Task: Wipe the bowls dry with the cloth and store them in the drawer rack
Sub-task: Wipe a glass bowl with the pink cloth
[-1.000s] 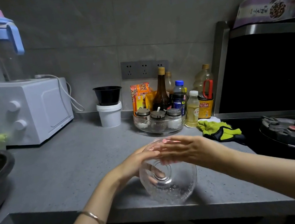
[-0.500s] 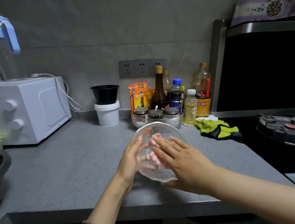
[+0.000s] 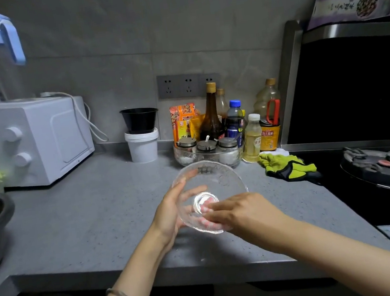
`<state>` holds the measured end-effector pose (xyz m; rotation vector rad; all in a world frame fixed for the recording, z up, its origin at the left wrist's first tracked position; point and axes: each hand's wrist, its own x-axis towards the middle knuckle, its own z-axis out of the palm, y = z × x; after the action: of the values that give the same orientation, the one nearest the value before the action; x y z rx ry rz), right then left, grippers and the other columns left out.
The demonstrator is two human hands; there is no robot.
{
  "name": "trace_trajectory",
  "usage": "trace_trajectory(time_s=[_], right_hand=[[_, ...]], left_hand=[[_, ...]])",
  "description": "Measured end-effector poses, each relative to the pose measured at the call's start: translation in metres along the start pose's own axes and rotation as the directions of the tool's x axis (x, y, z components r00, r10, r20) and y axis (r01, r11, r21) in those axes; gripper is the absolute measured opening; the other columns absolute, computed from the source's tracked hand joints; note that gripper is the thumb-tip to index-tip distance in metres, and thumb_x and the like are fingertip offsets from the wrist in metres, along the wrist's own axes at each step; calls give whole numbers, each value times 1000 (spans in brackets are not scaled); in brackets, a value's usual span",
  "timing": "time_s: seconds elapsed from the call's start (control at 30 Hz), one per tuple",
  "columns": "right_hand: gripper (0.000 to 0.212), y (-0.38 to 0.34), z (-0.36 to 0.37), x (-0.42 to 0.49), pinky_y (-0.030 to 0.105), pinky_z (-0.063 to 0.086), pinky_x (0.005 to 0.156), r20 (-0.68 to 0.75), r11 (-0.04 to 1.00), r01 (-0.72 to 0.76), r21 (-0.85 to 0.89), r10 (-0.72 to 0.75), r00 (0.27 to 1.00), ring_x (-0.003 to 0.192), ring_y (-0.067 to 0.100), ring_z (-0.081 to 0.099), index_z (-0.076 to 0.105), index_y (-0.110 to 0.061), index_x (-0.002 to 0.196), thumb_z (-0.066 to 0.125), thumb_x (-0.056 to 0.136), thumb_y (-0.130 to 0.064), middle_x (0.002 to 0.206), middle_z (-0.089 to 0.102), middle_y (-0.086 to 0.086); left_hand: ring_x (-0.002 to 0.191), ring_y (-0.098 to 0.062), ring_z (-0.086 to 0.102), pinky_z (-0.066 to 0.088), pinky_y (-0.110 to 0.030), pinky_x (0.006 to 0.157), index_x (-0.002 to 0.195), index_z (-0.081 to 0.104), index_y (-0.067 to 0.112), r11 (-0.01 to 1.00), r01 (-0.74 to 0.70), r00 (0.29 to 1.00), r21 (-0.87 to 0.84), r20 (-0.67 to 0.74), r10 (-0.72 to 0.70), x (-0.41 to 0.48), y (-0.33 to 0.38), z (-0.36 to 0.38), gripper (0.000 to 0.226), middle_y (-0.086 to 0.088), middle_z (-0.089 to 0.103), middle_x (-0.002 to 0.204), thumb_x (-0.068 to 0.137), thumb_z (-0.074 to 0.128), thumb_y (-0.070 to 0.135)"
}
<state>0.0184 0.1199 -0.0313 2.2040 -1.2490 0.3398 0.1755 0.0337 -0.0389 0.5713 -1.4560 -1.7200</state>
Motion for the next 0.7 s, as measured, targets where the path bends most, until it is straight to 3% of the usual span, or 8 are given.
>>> trace_trajectory(time_s=[0.1,0.2,0.27,0.33,0.43,0.5,0.57,0.7], right_hand=[[35,0,-11,1,27,54,50,-71,999,45,28,-43,997,69,17,70,76,-23,92,41,86,-27,97,74,-6],[37,6,-21,2,24,55,55,-126,999,44,27,-40,991,76,15,71,77,-21,92,41,87,-28,94,74,-5],[35,9,-24,4,25,56,55,-147,999,21,48,-14,989,76,14,71,77,-20,90,43,90,-32,91,74,-5],[29,10,-26,6,28,55,50,-137,992,-33,119,50,989,73,13,70,75,-22,90,50,90,-35,87,74,-6],[14,9,-29,5,33,52,45,-89,971,-122,207,143,986,67,15,67,73,-26,92,64,84,-33,82,71,-9],[15,4,-31,2,36,52,51,-49,937,-184,299,207,977,71,12,65,70,-29,95,70,80,-30,86,70,-12],[21,-2,-32,0,38,53,60,-15,867,-245,433,279,960,75,7,63,70,-30,97,75,76,-32,89,70,-14],[42,-16,-37,-3,30,52,88,7,691,-316,650,410,912,105,-3,58,62,-34,119,71,79,-43,114,63,-22]], left_hand=[[112,-28,62,49,-48,97,133,48,34,994,-63,998,85,15,61,-1,7,3,44,-7,58,132,93,36,49],[134,-9,38,28,-35,114,139,30,43,876,-263,941,404,-93,326,-2,13,6,60,7,36,150,84,42,62],[138,-1,25,19,-24,113,134,38,45,588,-423,802,689,-18,598,-6,15,6,54,12,33,150,85,33,67],[137,-6,27,18,-27,114,108,64,32,272,-541,657,796,198,728,-8,9,5,52,6,48,140,91,27,65],[106,-13,52,31,-31,101,66,61,13,56,-609,482,791,314,818,-4,-1,3,61,-4,65,87,96,31,57],[72,-11,44,32,-21,78,55,48,9,39,-599,395,799,253,883,-1,-1,5,63,-3,47,61,99,31,51],[62,-6,25,23,-18,63,56,37,18,107,-620,360,777,161,919,0,1,10,53,5,28,59,101,29,46],[49,-6,28,24,-19,49,53,32,27,403,-631,472,663,-84,878,-4,-1,22,48,4,30,51,99,39,40]])
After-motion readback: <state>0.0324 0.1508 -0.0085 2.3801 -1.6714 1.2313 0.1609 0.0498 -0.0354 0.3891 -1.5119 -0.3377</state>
